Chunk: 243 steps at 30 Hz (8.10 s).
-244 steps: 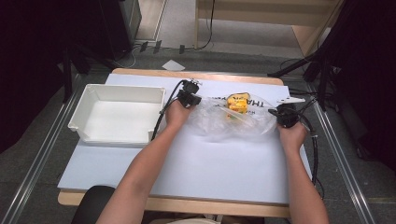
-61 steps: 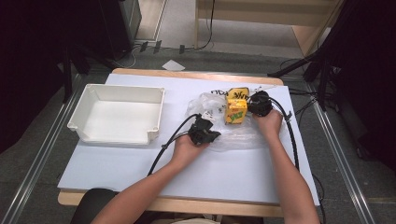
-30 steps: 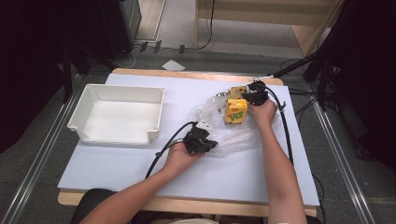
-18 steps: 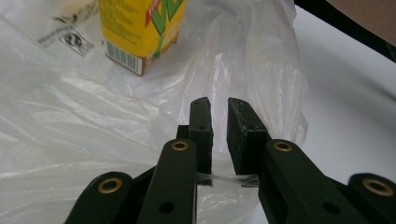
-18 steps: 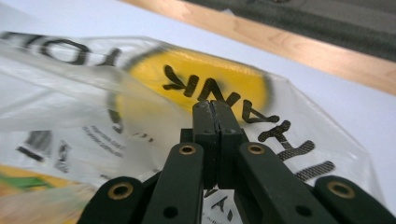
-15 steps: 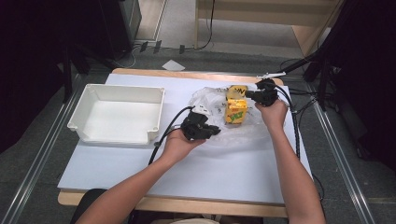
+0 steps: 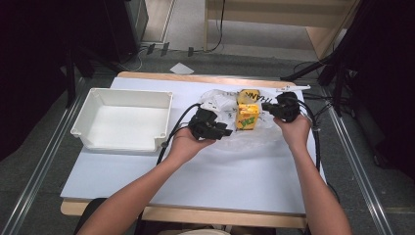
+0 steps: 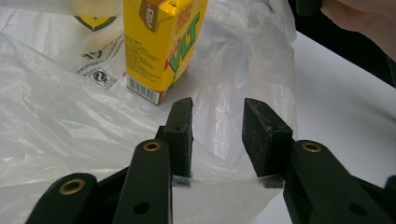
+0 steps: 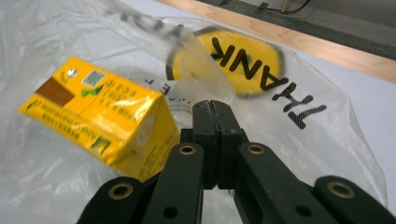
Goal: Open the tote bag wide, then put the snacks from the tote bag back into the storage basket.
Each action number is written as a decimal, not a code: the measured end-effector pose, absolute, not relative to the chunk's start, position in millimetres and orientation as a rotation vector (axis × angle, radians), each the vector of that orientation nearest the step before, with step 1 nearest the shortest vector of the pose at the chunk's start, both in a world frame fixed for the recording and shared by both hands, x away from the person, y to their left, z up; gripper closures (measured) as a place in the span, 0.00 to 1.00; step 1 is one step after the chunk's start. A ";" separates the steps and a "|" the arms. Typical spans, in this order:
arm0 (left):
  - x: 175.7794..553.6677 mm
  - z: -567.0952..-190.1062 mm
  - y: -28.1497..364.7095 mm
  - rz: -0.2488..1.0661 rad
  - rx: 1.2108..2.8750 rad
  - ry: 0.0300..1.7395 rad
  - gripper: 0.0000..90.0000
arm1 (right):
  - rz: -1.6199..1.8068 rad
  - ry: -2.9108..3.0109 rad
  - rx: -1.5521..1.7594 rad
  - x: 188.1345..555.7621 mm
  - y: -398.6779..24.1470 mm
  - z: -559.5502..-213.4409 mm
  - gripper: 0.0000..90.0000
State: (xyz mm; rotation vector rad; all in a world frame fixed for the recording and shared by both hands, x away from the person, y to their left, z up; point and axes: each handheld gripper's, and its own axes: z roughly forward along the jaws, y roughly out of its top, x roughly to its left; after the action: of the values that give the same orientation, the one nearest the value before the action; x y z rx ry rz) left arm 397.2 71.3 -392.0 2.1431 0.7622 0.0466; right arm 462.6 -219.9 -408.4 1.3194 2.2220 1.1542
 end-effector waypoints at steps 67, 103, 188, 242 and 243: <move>514.8 -463.0 48.6 0.168 2.166 0.908 0.99 | 1.051 2.340 1.305 368.0 -243.5 -478.3 1.00; 505.8 -439.6 59.4 0.088 2.150 0.836 0.96 | 1.072 2.284 1.326 354.5 -257.9 -466.1 0.98; 499.3 -435.0 18.7 0.010 2.150 0.530 0.38 | 1.303 2.385 1.170 306.2 -207.0 -441.6 0.58; 468.3 -373.2 41.2 0.117 2.165 0.474 0.59 | 1.277 2.464 1.124 309.2 -193.5 -456.0 0.57; 467.9 -371.6 43.0 0.111 2.164 0.481 0.59 | 1.278 2.466 1.128 309.1 -193.6 -456.1 0.57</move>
State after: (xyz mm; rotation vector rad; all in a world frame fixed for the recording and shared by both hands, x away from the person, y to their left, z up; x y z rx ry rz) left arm 467.9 43.0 -371.6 2.1638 0.4809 0.1109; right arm 309.1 -193.6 -456.1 1.1278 2.4655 1.2777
